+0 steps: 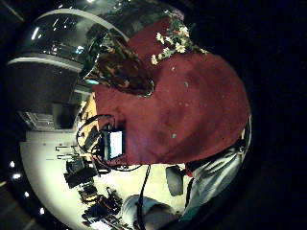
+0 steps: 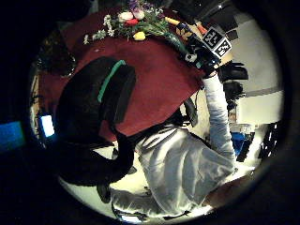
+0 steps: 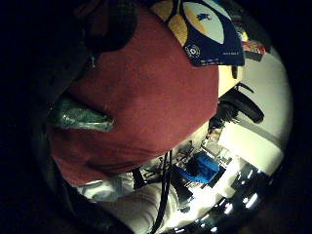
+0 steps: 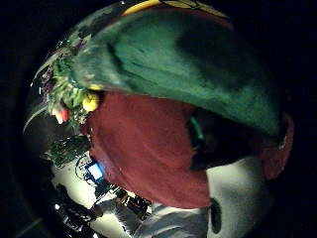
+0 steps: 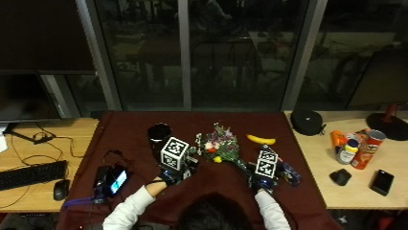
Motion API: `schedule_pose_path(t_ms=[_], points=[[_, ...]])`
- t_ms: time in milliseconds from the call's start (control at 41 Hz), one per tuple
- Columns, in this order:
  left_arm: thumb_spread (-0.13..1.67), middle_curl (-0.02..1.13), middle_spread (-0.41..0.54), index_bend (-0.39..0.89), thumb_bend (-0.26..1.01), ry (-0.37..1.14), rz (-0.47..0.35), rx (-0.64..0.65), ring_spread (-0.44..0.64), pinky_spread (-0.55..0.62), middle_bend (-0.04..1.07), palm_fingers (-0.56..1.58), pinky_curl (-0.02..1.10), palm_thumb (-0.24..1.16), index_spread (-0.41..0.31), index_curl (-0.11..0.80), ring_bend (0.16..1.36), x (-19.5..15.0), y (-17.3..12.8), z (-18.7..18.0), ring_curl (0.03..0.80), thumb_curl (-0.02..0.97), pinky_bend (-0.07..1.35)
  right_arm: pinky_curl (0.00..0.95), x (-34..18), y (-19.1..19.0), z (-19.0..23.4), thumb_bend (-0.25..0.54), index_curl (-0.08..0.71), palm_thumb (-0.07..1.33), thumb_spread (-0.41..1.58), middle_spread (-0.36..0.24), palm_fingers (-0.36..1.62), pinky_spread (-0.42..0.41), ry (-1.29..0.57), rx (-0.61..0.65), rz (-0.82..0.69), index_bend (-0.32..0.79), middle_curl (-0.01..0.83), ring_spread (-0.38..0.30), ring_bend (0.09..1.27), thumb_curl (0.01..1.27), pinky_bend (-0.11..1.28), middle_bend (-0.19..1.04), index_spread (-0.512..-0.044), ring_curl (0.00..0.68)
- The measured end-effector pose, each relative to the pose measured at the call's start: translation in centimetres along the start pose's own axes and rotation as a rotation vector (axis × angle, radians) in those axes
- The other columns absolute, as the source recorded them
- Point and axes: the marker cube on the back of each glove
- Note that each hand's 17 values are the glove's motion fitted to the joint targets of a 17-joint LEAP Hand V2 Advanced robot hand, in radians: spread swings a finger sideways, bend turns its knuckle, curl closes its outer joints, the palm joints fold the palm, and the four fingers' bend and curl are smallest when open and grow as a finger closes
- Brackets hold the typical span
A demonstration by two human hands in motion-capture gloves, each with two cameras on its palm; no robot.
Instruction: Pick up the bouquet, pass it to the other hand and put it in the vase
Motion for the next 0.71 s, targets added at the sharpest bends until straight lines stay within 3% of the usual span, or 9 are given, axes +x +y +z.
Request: schedule_pose_path(t_ms=[98, 244, 317, 366, 390, 415, 464, 561, 708], points=[[1.22, 0.30, 0.040, 0.18, -0.01, -0.006, -0.005, -0.007, 0.12, 0.14, 0.15, 0.54, 0.34, 0.23, -0.101, 0.403, 0.39, -0.2, 0.2, 0.0, 0.305, 0.243, 0.24, 0.316, -0.1, -0.1, -0.1, 0.084, 0.205, 0.73, 1.11, -0.078, 0.91, -0.014, 0.042, -0.003, 0.028, 0.29, 0.427, -0.129, 0.54, 0.39, 0.54, 0.31, -0.206, 0.355], [1.23, 0.30, 0.035, 0.19, -0.01, -0.054, -0.021, -0.042, 0.12, 0.14, 0.16, 0.54, 0.34, 0.24, -0.106, 0.409, 0.38, -0.5, 0.1, 0.6, 0.305, 0.246, 0.23, 0.306, -0.8, -1.2, -0.2, 0.140, 0.294, 0.90, 1.06, -0.134, 1.02, -0.051, 0.028, 0.051, 0.002, 0.40, 0.442, -0.159, 0.43, 0.45, 0.45, 0.29, -0.206, 0.350], [1.23, 0.30, 0.034, 0.19, -0.01, -0.061, -0.030, -0.063, 0.12, 0.14, 0.16, 0.55, 0.34, 0.25, -0.107, 0.410, 0.38, -0.7, 0.2, 0.6, 0.306, 0.250, 0.23, 0.318, -0.4, -3.6, 1.0, 0.121, 0.311, 0.93, 0.99, -0.153, 1.11, -0.098, 0.025, 0.062, 0.001, 0.35, 0.454, -0.172, 0.40, 0.47, 0.47, 0.31, -0.210, 0.350], [1.23, 0.30, 0.033, 0.19, -0.01, -0.057, -0.035, -0.068, 0.12, 0.14, 0.15, 0.55, 0.34, 0.25, -0.108, 0.411, 0.38, -0.8, 0.2, 0.6, 0.306, 0.251, 0.23, 0.325, -0.3, -4.3, 1.4, 0.105, 0.304, 0.93, 0.96, -0.169, 1.26, -0.162, 0.000, 0.066, -0.010, 0.25, 0.485, -0.205, 0.47, 0.49, 0.47, 0.40, -0.211, 0.375], [1.23, 0.30, 0.032, 0.19, -0.01, -0.054, -0.036, -0.070, 0.12, 0.14, 0.15, 0.55, 0.34, 0.26, -0.108, 0.411, 0.38, -0.9, 0.2, 0.6, 0.307, 0.251, 0.23, 0.331, -0.2, -4.4, 1.4, 0.099, 0.324, 0.94, 0.95, -0.170, 1.22, -0.163, -0.017, 0.078, -0.015, 0.27, 0.478, -0.203, 0.43, 0.49, 0.48, 0.38, -0.212, 0.362], [1.23, 0.30, 0.032, 0.19, -0.01, -0.050, -0.038, -0.071, 0.12, 0.14, 0.15, 0.55, 0.34, 0.26, -0.108, 0.412, 0.38, -0.9, 0.2, 0.6, 0.307, 0.252, 0.23, 0.328, -0.2, -4.4, 1.4, 0.099, 0.303, 0.94, 0.97, -0.182, 1.36, -0.210, -0.034, 0.101, -0.018, 0.17, 0.506, -0.223, 0.55, 0.49, 0.46, 0.46, -0.211, 0.405], [1.23, 0.30, 0.031, 0.18, -0.01, -0.047, -0.043, -0.076, 0.12, 0.14, 0.15, 0.55, 0.35, 0.26, -0.108, 0.412, 0.38, -0.9, 0.2, 0.7, 0.308, 0.253, 0.23, 0.350, -0.2, -4.2, 1.1, 0.112, 0.299, 0.97, 1.02, -0.185, 1.45, -0.239, -0.058, 0.186, -0.020, 0.12, 0.531, -0.222, 0.65, 0.49, 0.50, 0.52, -0.212, 0.432], [1.24, 0.30, 0.031, 0.19, -0.01, -0.049, -0.047, -0.092, 0.12, 0.14, 0.15, 0.56, 0.35, 0.26, -0.109, 0.415, 0.37, -0.9, 0.1, 0.8, 0.309, 0.254, 0.22, 0.376, -0.1, -4.2, 0.5, 0.072, 0.340, 0.94, 1.04, -0.190, 1.57, -0.253, -0.115, 0.362, -0.030, 0.23, 0.583, -0.217, 0.78, 0.46, 0.53, 0.63, -0.206, 0.481], [1.24, 0.30, 0.030, 0.18, -0.01, -0.028, -0.044, -0.092, 0.12, 0.13, 0.15, 0.56, 0.35, 0.26, -0.109, 0.415, 0.37, -1.0, -0.1, 0.4, 0.311, 0.255, 0.22, 0.407, -0.6, -4.3, -0.5, 0.006, 0.416, 0.90, 1.02, -0.190, 1.54, -0.263, -0.461, 0.381, -0.099, 0.40, 0.625, -0.206, 0.85, 0.43, 0.55, 0.73, -0.209, 0.522]])
